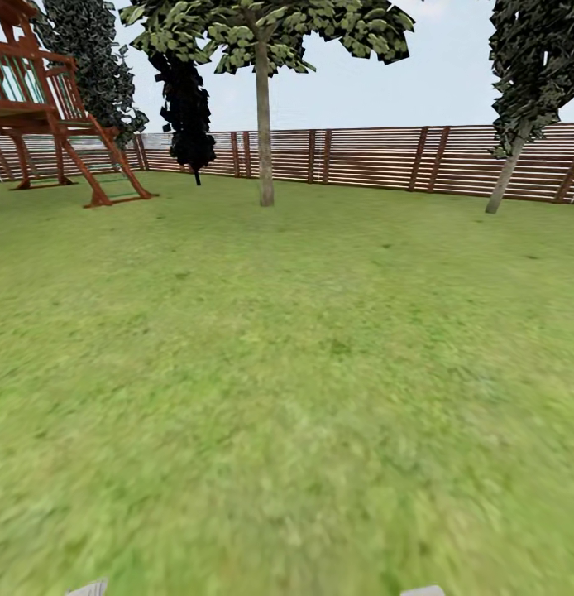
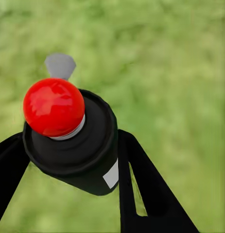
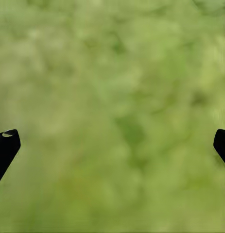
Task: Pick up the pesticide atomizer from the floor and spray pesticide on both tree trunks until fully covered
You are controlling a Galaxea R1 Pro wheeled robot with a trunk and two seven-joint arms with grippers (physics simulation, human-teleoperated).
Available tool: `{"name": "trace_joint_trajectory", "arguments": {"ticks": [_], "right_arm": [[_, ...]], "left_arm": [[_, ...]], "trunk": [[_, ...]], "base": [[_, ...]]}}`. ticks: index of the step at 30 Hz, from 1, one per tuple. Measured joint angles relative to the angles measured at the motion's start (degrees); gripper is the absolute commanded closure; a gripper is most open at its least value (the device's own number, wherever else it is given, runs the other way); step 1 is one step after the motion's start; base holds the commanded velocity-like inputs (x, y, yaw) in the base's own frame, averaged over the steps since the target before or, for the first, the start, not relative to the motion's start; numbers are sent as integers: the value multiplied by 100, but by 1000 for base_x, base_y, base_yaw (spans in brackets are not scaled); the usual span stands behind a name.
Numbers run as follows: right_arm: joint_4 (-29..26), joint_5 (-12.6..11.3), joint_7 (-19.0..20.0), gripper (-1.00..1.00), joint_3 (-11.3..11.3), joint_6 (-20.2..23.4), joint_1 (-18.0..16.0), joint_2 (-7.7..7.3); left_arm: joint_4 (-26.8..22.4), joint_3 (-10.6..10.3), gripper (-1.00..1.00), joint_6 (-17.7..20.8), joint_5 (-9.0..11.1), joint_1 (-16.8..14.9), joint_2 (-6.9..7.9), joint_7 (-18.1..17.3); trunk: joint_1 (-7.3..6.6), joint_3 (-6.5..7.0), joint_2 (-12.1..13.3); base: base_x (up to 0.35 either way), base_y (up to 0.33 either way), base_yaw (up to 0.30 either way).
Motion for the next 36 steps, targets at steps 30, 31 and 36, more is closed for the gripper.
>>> {"name": "trace_joint_trajectory", "arguments": {"ticks": [30,31,36], "right_arm": [[0,0,2,-100,-1,0,0,0],[0,0,1,-100,-1,0,0,0],[0,0,1,-100,-1,0,0,0]], "left_arm": [[0,-2,100,0,0,0,-2,0],[0,-4,100,0,0,0,-1,0],[0,-6,100,0,0,0,-4,0]], "trunk": [[0,0,0],[0,0,0],[0,0,0]], "base": [[338,0,0],[338,0,0],[338,0,0]]}}
